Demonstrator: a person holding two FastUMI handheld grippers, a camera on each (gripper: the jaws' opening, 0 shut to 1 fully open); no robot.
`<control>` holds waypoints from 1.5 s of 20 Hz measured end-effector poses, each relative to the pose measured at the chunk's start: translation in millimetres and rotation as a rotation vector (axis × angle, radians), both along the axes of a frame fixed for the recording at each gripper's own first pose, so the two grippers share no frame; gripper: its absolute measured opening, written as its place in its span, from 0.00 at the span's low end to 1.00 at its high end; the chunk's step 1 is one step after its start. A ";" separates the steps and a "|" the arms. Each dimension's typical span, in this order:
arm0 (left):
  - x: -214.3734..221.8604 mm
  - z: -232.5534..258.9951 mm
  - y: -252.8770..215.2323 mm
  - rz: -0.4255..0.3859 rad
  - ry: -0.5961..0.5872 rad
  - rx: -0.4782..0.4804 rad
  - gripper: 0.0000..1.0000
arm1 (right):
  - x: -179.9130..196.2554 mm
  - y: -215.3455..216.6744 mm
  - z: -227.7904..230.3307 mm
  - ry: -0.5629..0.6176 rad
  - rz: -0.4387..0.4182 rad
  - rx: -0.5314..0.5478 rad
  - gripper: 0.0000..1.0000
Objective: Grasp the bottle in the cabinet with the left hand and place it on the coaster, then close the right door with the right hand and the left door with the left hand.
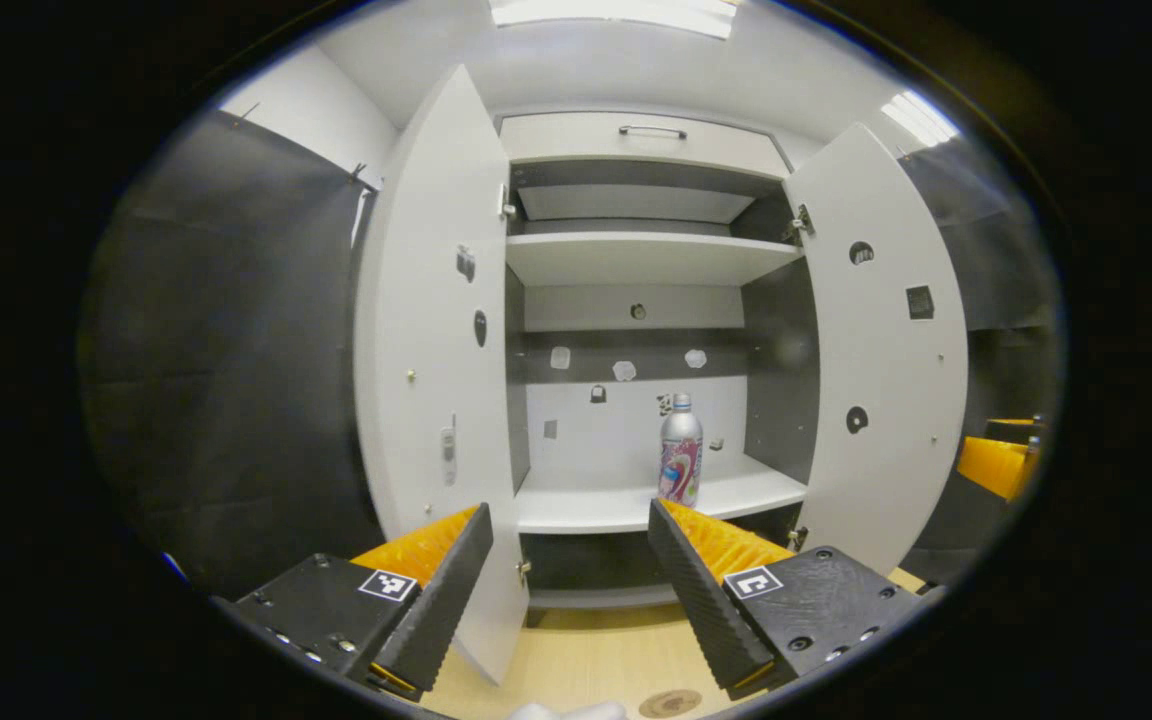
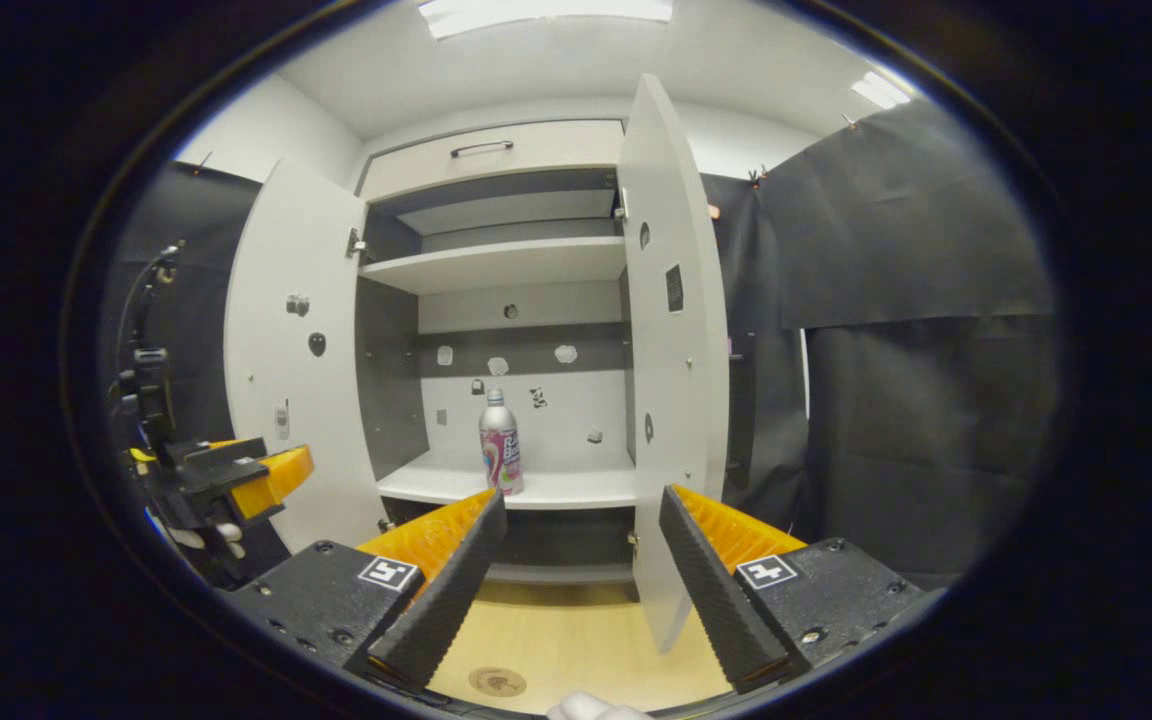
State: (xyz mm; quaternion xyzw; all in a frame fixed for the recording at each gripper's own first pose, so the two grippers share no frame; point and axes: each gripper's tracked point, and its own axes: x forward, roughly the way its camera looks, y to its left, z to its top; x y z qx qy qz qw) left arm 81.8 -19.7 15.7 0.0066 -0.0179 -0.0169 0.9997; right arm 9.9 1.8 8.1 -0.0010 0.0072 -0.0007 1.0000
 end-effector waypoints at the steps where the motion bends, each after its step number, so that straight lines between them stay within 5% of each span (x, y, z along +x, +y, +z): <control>1: 16.2 1.8 -6.6 -0.010 -0.006 -0.003 0.92 | -0.3 -1.7 -0.6 0.001 -0.004 -0.003 1.00; 2: 32.8 3.5 -14.6 -0.024 -0.010 -0.009 1.00 | -0.8 -4.8 0.4 0.000 -0.012 -0.007 1.00; 16: 242.0 -1.3 -121.1 -0.066 -0.032 0.031 0.97 | 1.9 -27.4 1.5 0.026 -0.116 -0.044 1.00; 26: 289.5 -40.8 -122.0 -0.007 0.060 0.062 0.96 | 15.4 -35.5 -1.0 0.055 -0.105 -0.044 1.00; 28: 286.3 -37.5 -122.4 -0.017 0.058 0.066 0.79 | 13.9 -37.8 -1.8 0.057 -0.107 -0.040 1.00; 30: 278.1 -31.3 -121.5 -0.027 0.043 0.064 0.74 | 12.1 -38.9 -0.5 0.053 -0.105 -0.038 1.00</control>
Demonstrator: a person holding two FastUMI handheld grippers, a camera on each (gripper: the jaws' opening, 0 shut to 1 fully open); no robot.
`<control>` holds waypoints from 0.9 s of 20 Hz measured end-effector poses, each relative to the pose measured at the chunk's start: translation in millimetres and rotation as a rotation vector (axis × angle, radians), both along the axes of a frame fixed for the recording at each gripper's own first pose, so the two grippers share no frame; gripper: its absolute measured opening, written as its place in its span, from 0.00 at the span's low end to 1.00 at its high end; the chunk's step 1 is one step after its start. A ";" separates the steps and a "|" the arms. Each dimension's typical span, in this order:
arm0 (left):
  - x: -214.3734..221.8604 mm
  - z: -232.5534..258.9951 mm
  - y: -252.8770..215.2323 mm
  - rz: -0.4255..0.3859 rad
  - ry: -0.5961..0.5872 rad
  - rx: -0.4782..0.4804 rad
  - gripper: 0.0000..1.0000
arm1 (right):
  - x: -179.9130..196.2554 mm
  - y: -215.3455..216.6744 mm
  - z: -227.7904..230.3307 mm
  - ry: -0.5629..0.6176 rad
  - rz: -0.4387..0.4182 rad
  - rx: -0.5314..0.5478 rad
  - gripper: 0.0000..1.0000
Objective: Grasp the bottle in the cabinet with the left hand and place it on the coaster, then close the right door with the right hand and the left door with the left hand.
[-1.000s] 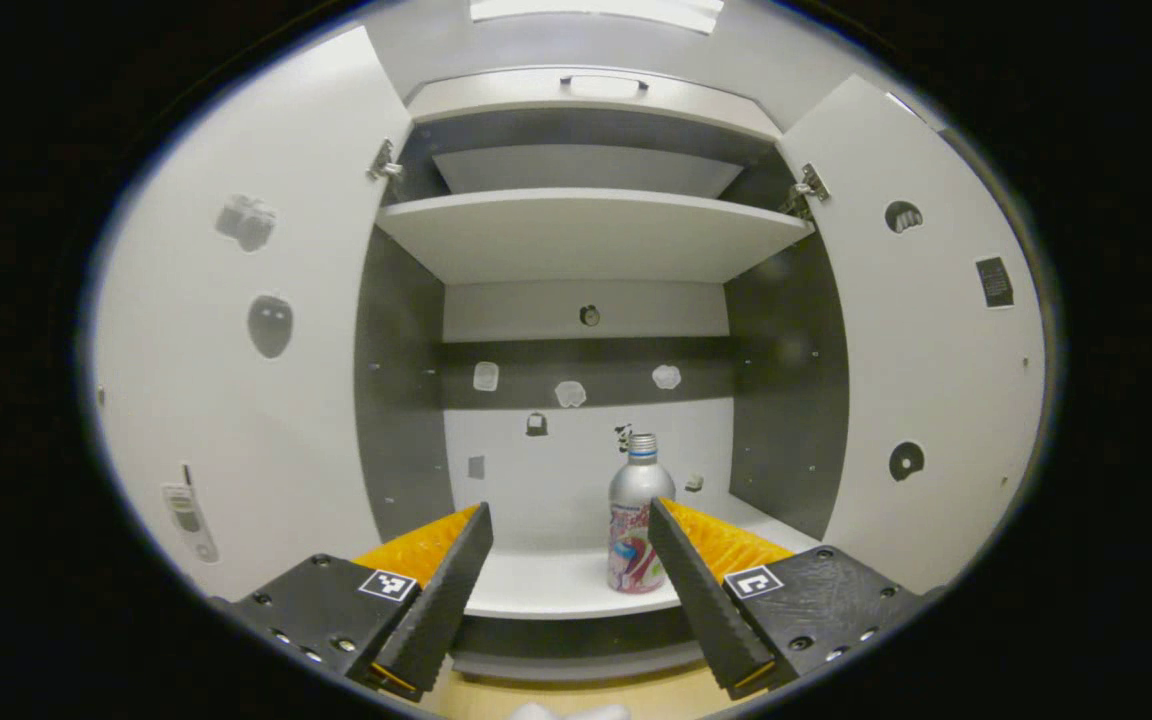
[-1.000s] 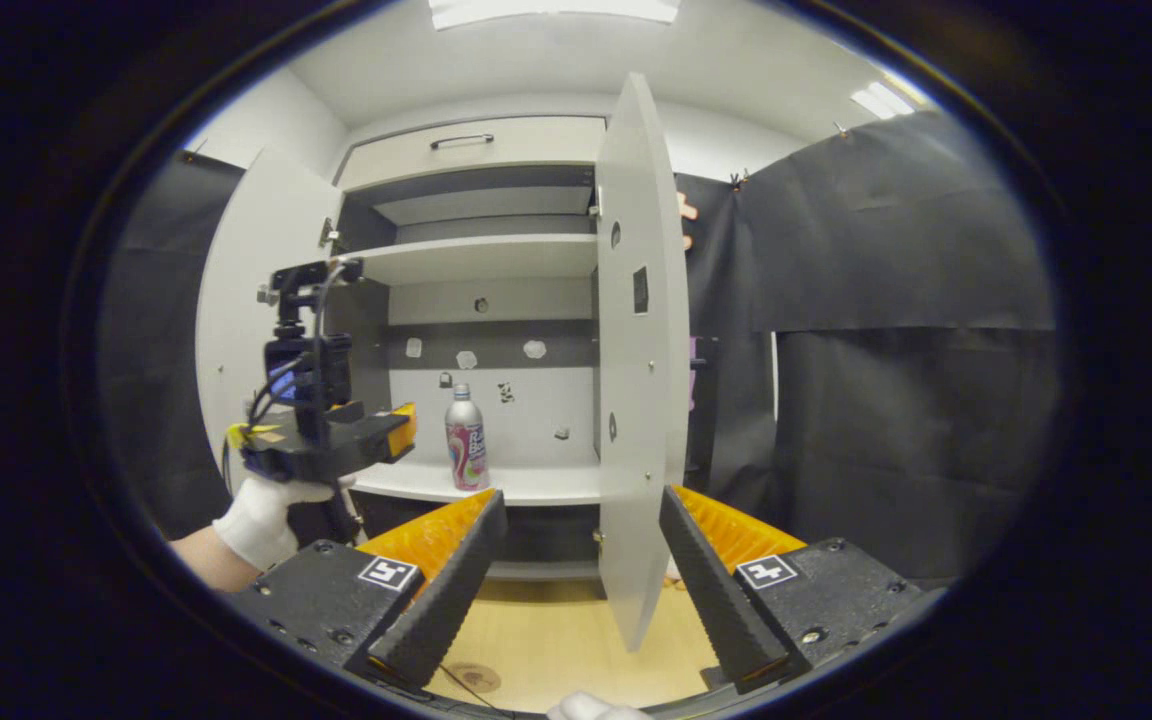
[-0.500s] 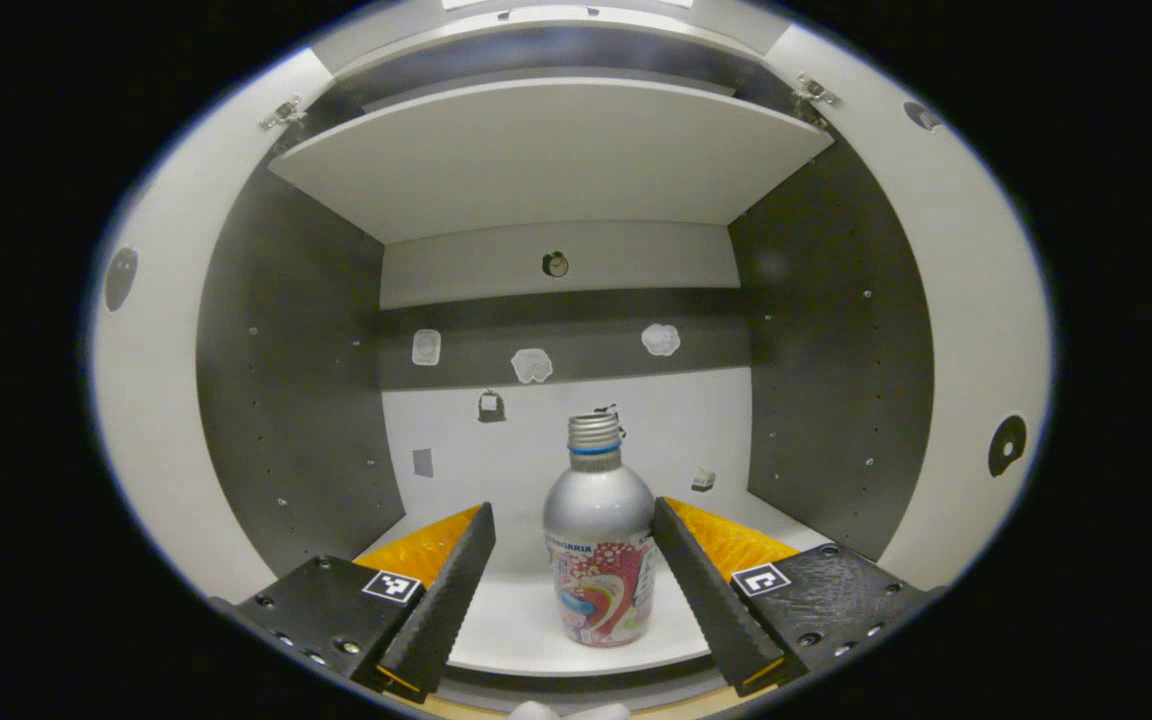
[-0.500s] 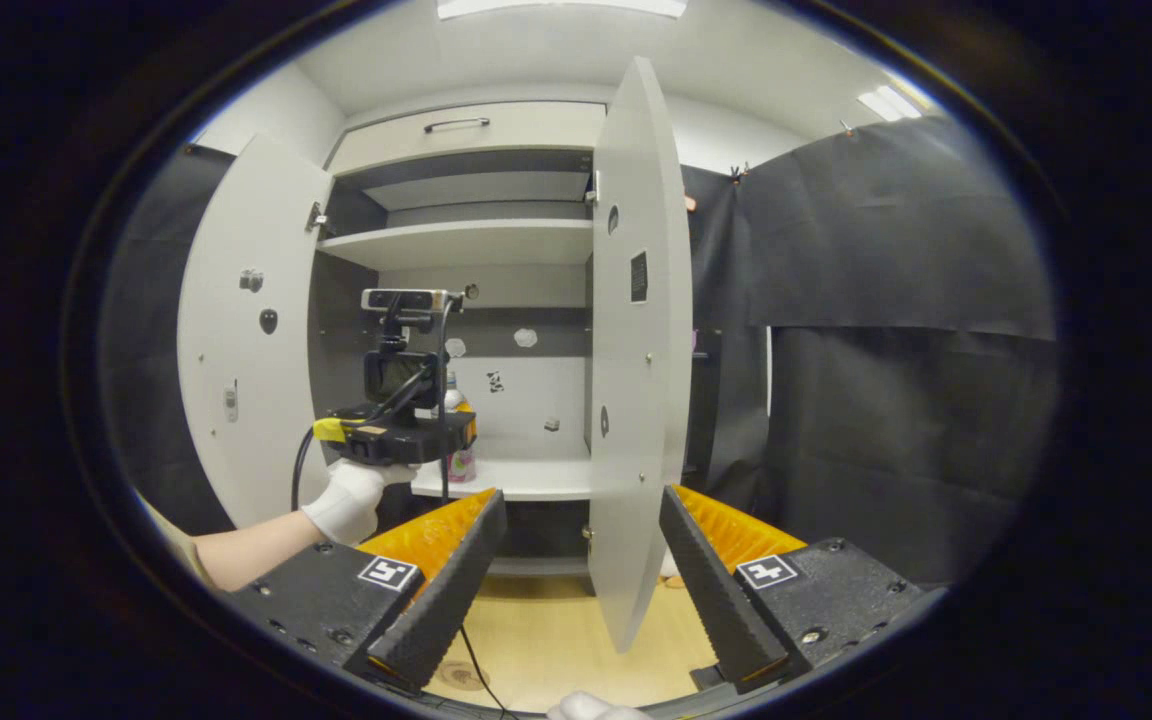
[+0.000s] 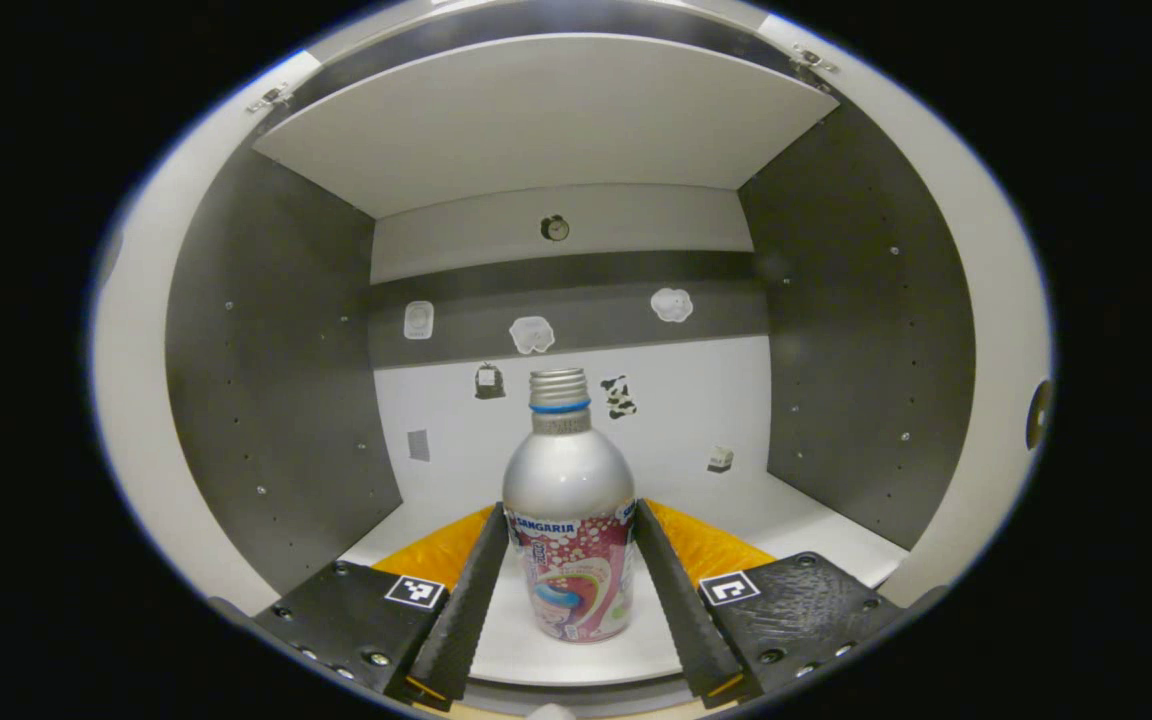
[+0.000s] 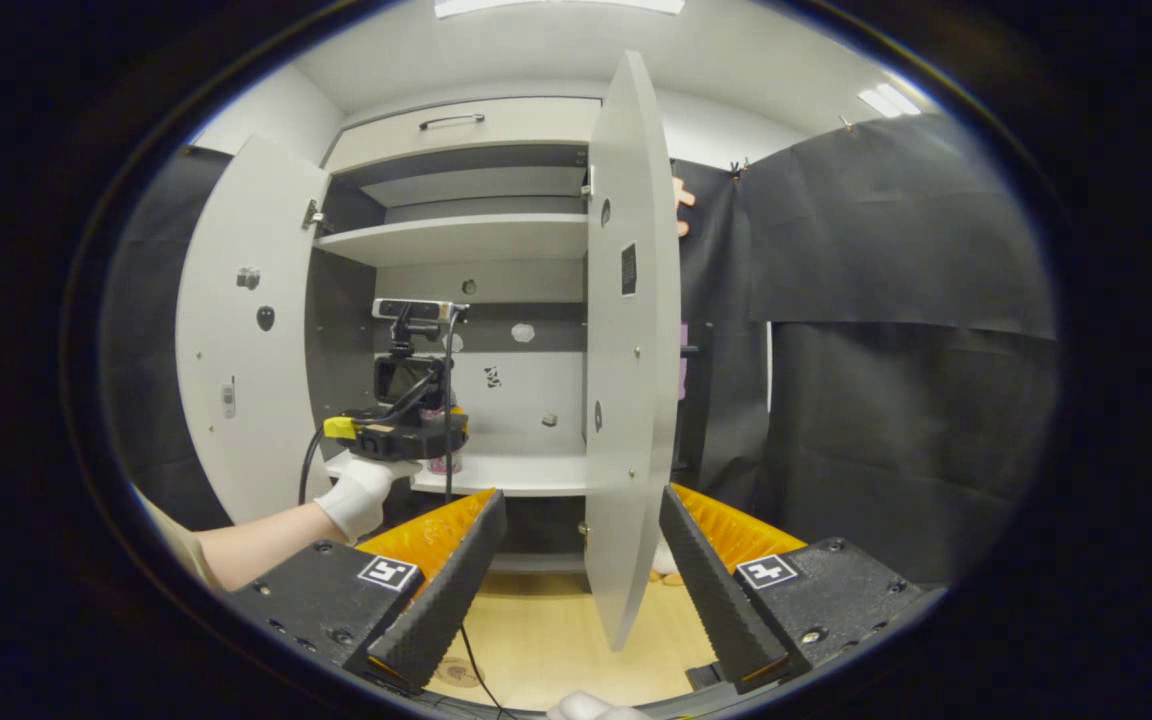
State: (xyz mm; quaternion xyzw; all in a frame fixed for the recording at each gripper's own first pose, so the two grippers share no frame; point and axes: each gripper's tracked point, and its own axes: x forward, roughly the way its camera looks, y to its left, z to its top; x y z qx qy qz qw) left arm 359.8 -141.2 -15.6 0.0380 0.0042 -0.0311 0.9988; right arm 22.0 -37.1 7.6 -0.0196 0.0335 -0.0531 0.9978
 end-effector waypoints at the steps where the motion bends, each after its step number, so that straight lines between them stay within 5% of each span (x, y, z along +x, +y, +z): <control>1: -6.3 6.0 0.6 -0.009 -0.014 0.000 0.78 | -0.7 0.3 0.4 -0.004 0.003 0.001 1.00; 10: -106.0 31.7 18.0 -0.082 -0.091 -0.003 0.77 | -7.7 6.6 1.6 -0.019 0.028 0.016 1.00; 18: -193.9 -21.3 40.6 -0.100 -0.043 -0.048 0.81 | -13.2 10.2 -6.8 -0.013 0.036 0.026 1.00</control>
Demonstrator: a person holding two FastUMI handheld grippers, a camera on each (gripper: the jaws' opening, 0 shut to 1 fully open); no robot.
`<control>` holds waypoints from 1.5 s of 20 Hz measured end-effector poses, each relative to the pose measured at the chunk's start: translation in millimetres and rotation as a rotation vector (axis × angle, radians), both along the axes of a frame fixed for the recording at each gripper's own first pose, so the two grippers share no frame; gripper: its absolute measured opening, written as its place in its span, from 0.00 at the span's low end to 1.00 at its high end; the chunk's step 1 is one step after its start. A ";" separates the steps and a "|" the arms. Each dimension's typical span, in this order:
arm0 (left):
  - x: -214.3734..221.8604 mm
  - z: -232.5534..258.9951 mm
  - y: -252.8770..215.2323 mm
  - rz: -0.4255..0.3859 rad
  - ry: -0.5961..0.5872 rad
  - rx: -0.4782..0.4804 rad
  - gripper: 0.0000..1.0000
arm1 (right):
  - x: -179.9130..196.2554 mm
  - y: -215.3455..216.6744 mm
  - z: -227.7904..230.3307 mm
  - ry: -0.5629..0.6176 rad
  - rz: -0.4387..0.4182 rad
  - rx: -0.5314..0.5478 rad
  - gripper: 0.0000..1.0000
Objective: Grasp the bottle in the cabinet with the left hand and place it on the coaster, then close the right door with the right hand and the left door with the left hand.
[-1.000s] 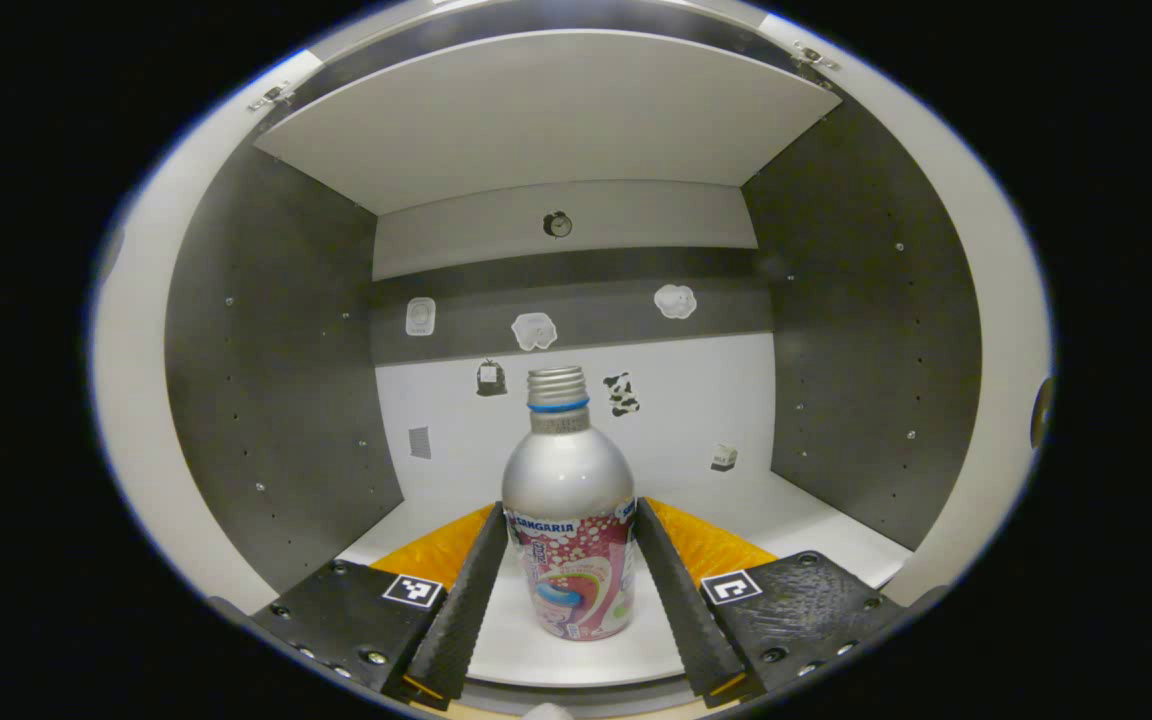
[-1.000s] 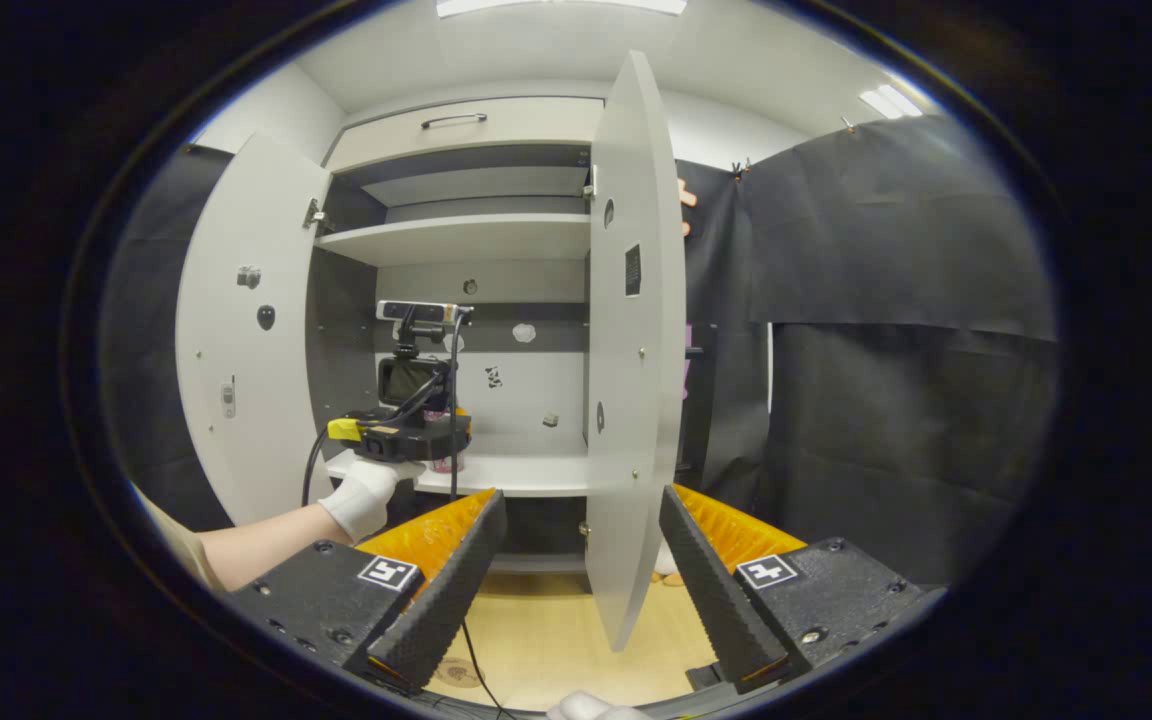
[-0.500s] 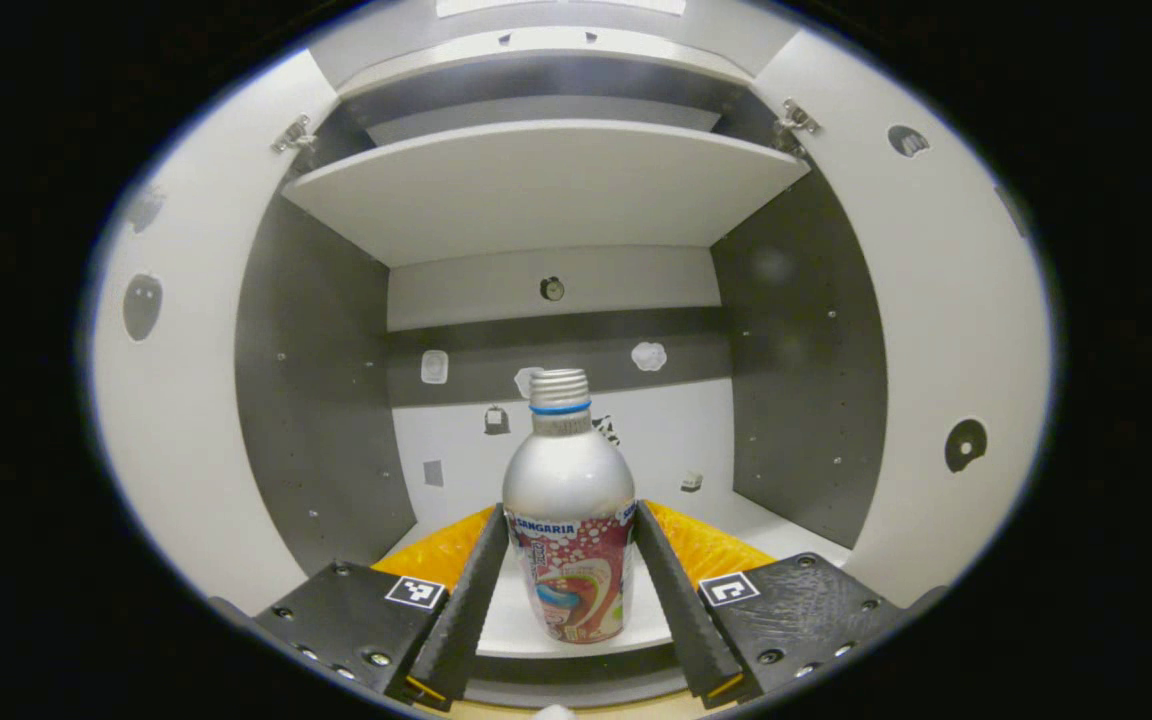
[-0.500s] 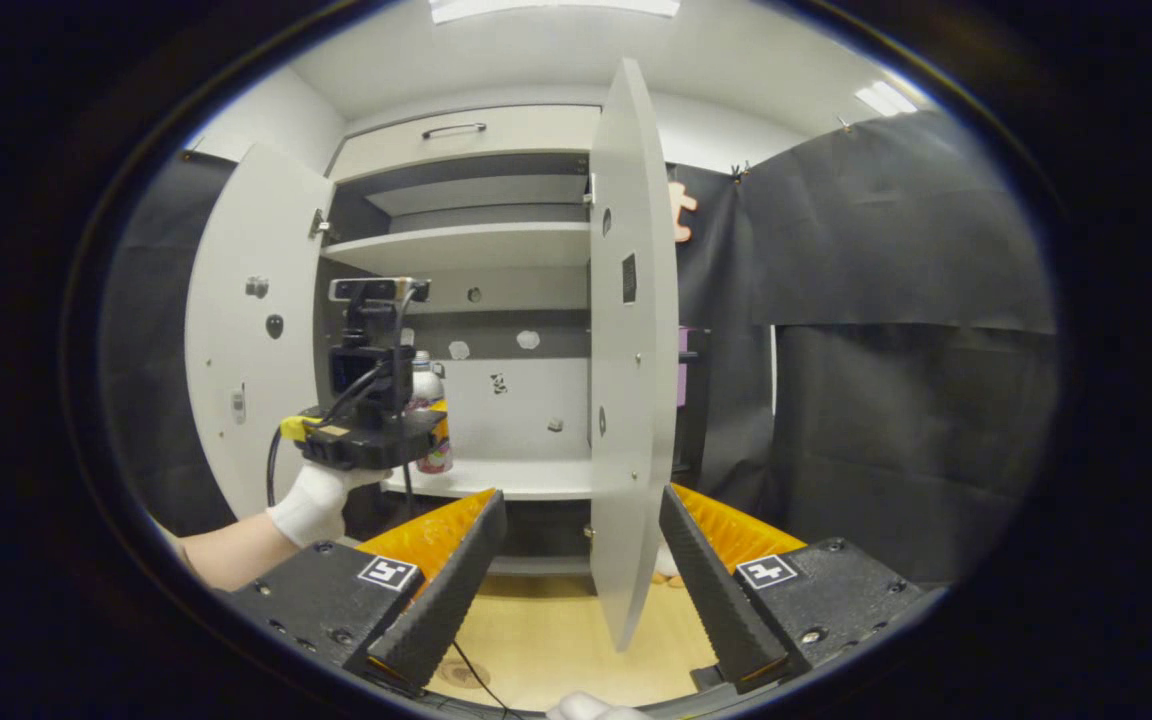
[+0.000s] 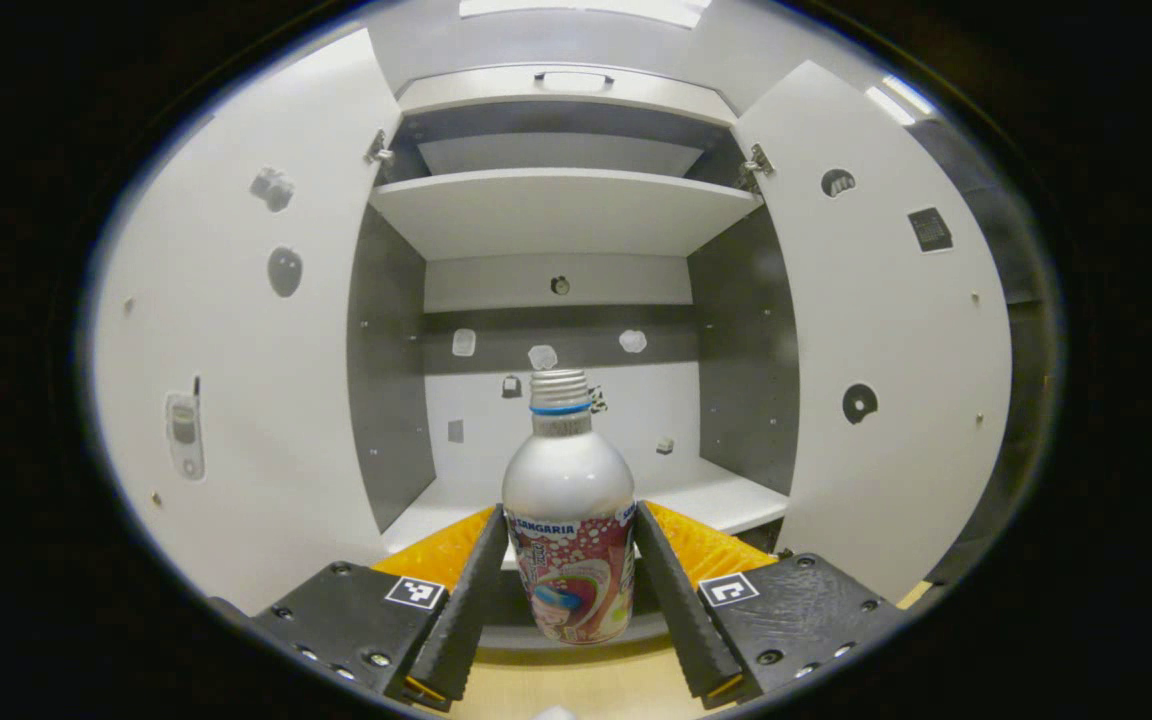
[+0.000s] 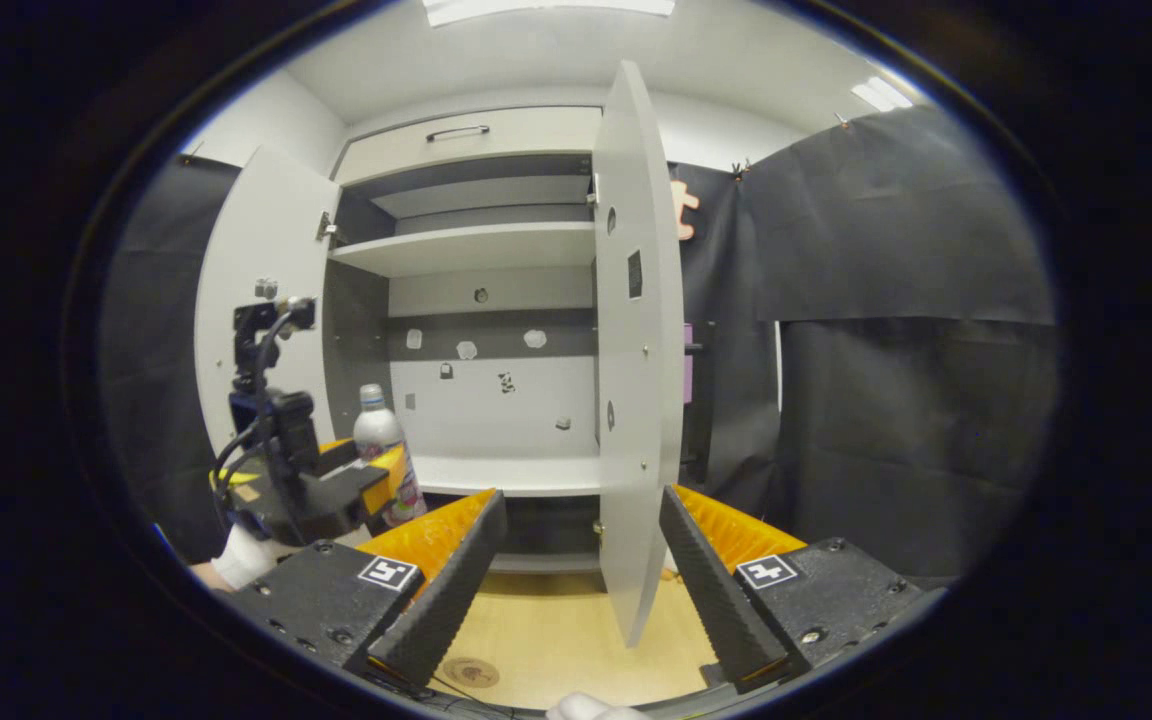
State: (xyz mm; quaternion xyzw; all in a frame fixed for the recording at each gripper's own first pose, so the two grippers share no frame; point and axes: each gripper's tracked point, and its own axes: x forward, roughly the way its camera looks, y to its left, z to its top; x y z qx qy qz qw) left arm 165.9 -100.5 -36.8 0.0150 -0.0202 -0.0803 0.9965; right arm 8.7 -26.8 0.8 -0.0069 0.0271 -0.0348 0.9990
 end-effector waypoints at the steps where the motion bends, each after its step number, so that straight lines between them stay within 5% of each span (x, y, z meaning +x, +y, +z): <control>1: -7.5 -8.4 2.4 0.001 -0.004 -0.002 0.77 | -1.2 0.2 -1.8 0.001 0.001 0.000 1.00; 14: -71.2 -155.8 -2.2 -0.052 0.096 -0.037 0.77 | -8.2 -12.5 -16.2 0.032 -0.009 -0.027 1.00; 23: -100.2 -259.9 -31.8 -0.177 0.148 0.031 0.77 | -11.4 -25.0 -27.3 0.082 -0.034 -0.071 1.00; 30: -116.0 -291.4 -43.0 -0.232 0.121 0.032 0.82 | -10.5 -25.7 -34.7 0.114 -0.036 -0.096 1.00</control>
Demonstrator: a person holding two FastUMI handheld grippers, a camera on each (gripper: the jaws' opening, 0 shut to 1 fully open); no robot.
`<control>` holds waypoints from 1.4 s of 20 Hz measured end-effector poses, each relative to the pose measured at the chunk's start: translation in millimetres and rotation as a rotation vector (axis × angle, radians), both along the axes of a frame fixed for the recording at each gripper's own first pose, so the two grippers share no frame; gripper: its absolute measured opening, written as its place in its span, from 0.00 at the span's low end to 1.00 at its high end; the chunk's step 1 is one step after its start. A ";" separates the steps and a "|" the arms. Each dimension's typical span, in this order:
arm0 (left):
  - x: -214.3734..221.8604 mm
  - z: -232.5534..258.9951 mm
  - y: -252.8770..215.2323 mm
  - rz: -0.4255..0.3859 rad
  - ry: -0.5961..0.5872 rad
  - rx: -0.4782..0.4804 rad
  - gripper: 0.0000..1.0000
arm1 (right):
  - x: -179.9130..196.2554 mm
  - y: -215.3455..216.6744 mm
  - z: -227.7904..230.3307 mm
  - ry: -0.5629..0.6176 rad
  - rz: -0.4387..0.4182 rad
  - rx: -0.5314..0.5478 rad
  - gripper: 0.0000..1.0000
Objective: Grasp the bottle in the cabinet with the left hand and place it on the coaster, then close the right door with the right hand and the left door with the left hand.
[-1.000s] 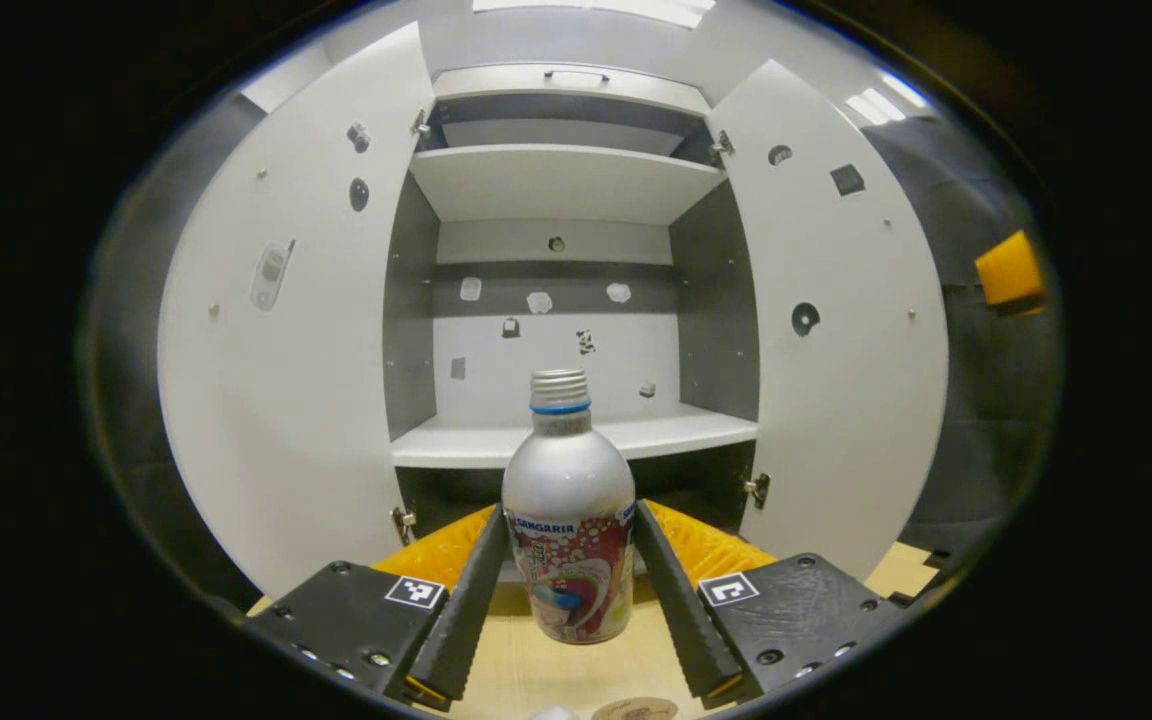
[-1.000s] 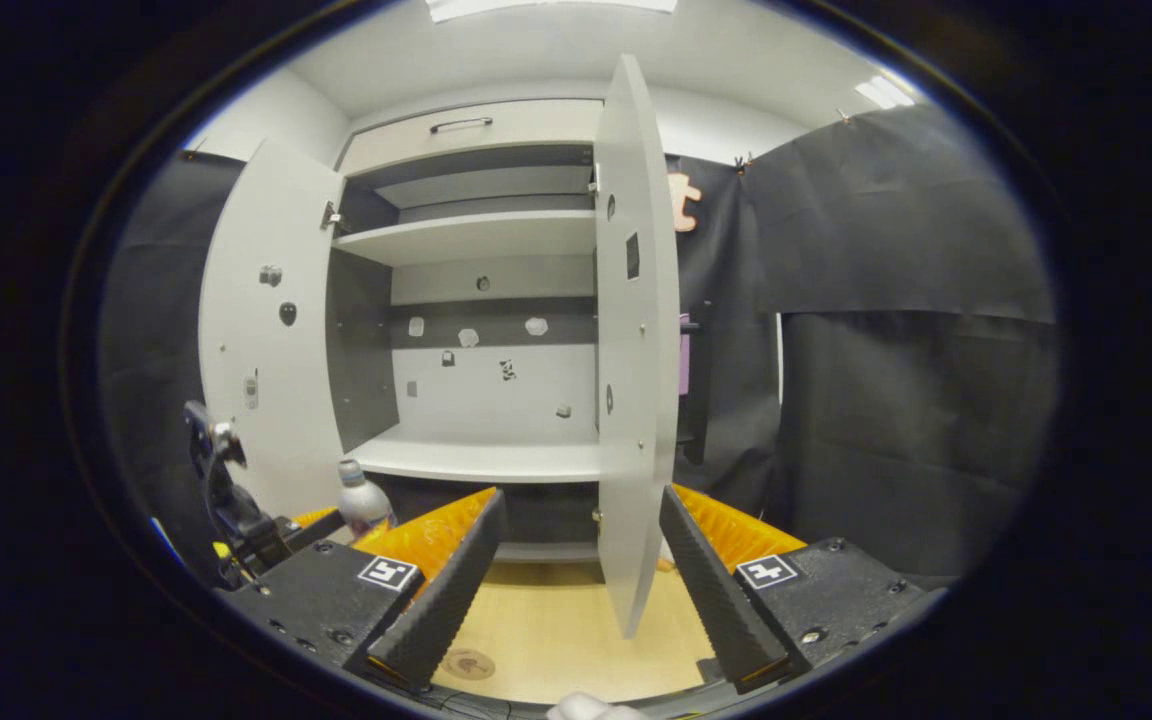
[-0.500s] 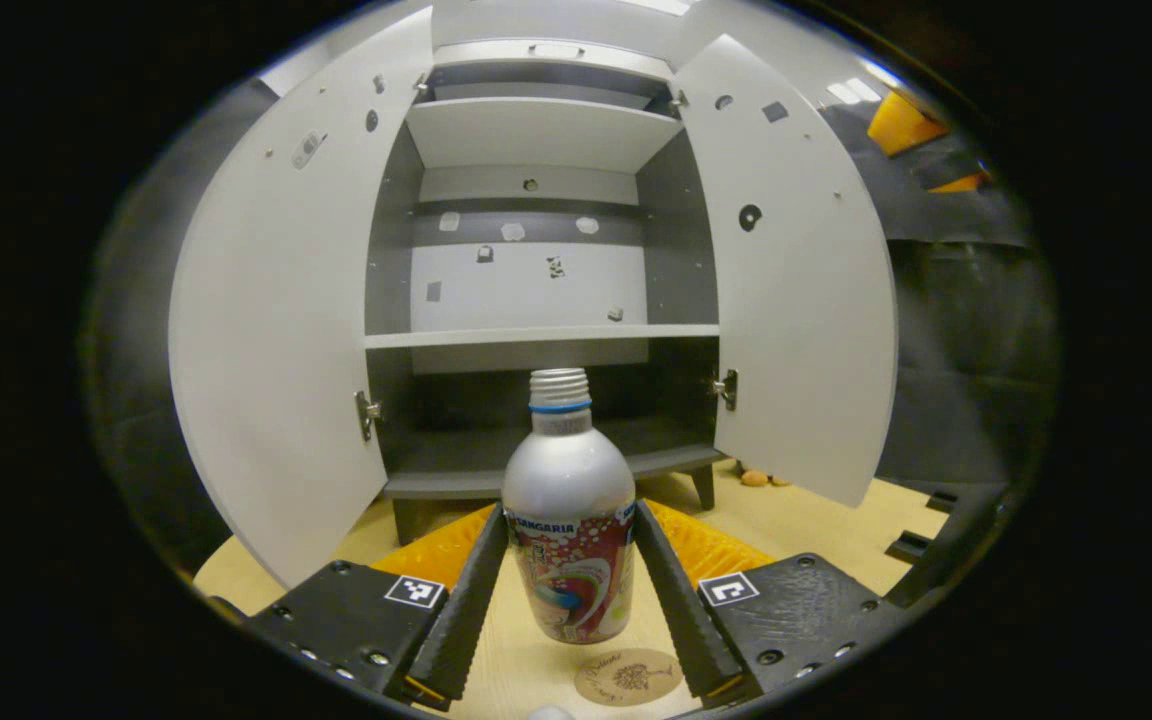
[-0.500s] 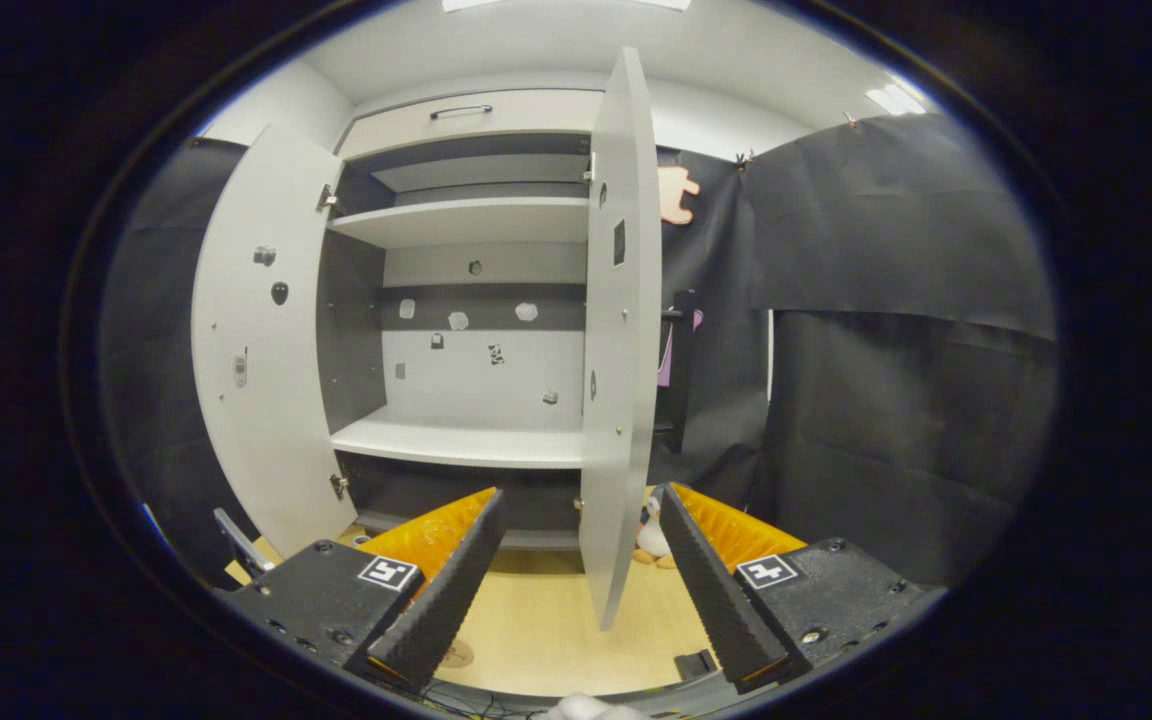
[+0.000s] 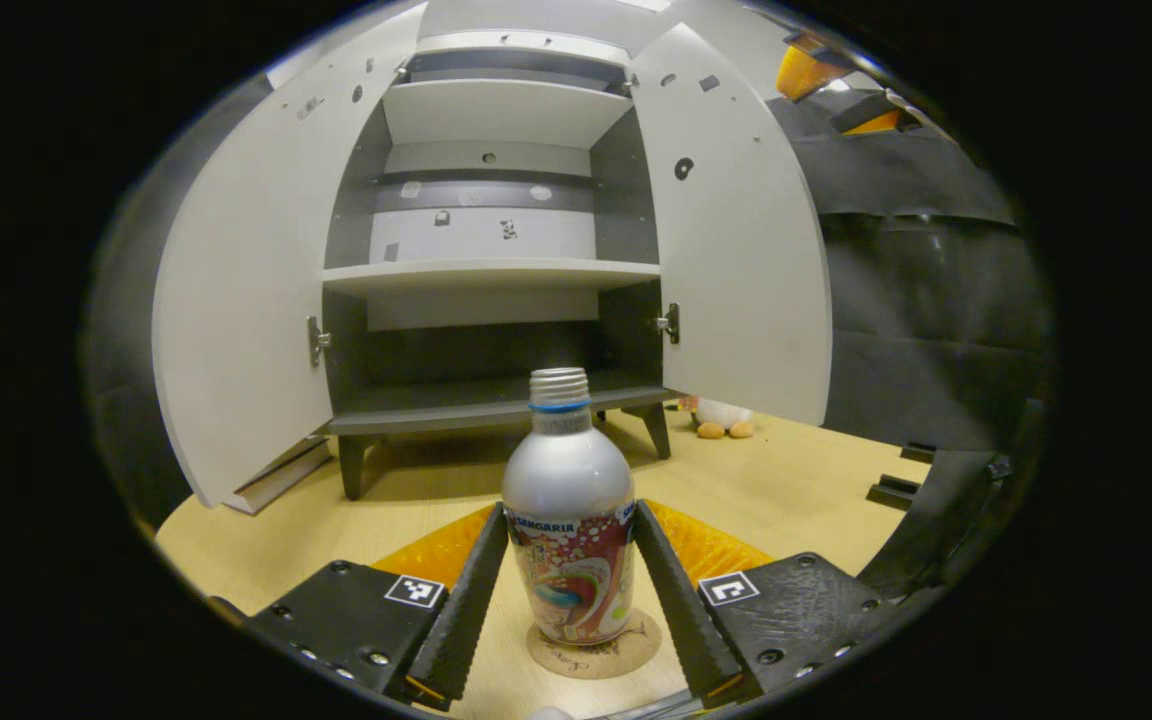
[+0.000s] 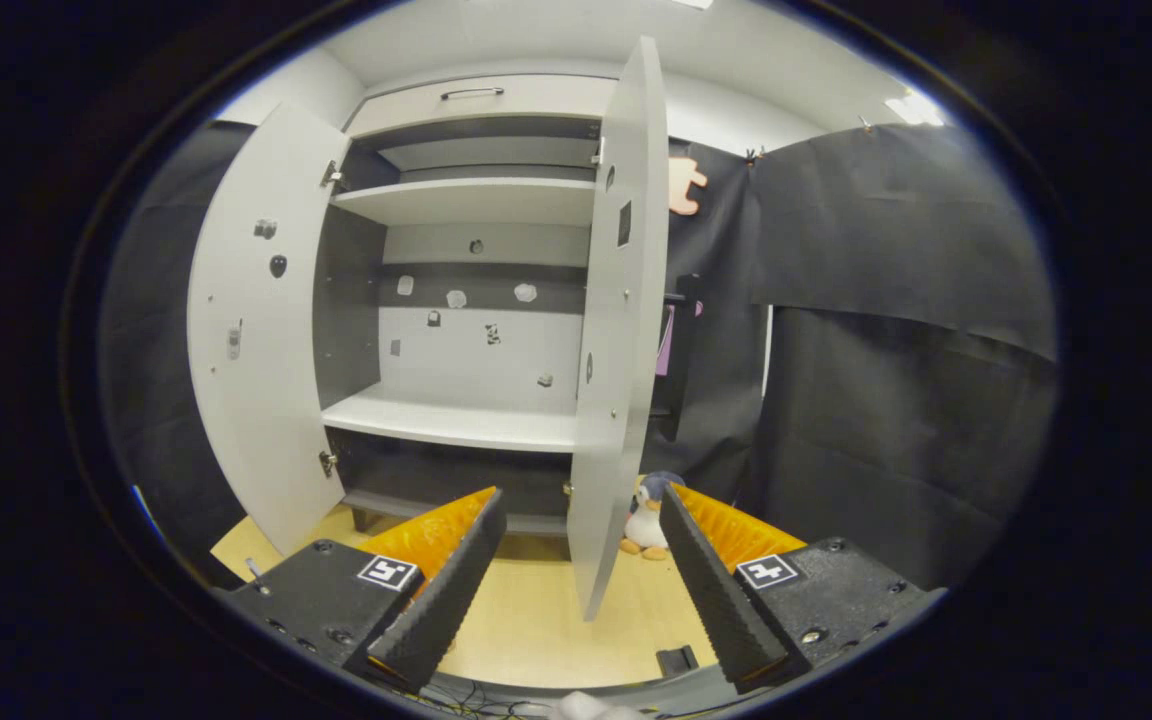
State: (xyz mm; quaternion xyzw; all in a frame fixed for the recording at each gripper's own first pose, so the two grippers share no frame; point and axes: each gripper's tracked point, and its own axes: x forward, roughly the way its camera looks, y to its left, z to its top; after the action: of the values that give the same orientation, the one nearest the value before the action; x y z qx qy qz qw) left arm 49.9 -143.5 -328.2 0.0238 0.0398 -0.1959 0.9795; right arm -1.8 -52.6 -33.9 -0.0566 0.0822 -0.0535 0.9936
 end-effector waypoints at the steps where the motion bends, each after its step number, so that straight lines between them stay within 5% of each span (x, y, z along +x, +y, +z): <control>1: -0.5 0.5 -0.6 -0.005 -0.010 -0.005 0.78 | 0.4 0.0 -1.5 0.003 0.000 -0.001 1.00; 16: -20.0 -20.8 -6.9 -0.067 -0.015 0.032 0.80 | -0.7 16.5 -16.4 0.050 0.036 -0.029 1.00; 19: -20.1 -10.8 -5.5 -0.065 -0.032 0.042 0.97 | -1.5 18.7 -18.9 0.055 0.041 -0.026 1.00; 28: -13.4 58.6 10.2 -0.019 -0.110 0.022 0.98 | -0.6 19.5 -19.1 0.040 0.038 -0.008 1.00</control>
State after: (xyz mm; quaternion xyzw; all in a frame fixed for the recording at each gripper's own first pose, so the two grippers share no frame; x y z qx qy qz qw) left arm 36.5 -133.3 -269.6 0.0454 -0.0122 -0.2033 0.9780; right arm -2.4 -33.1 -53.0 -0.0633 0.1009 -0.0336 0.9923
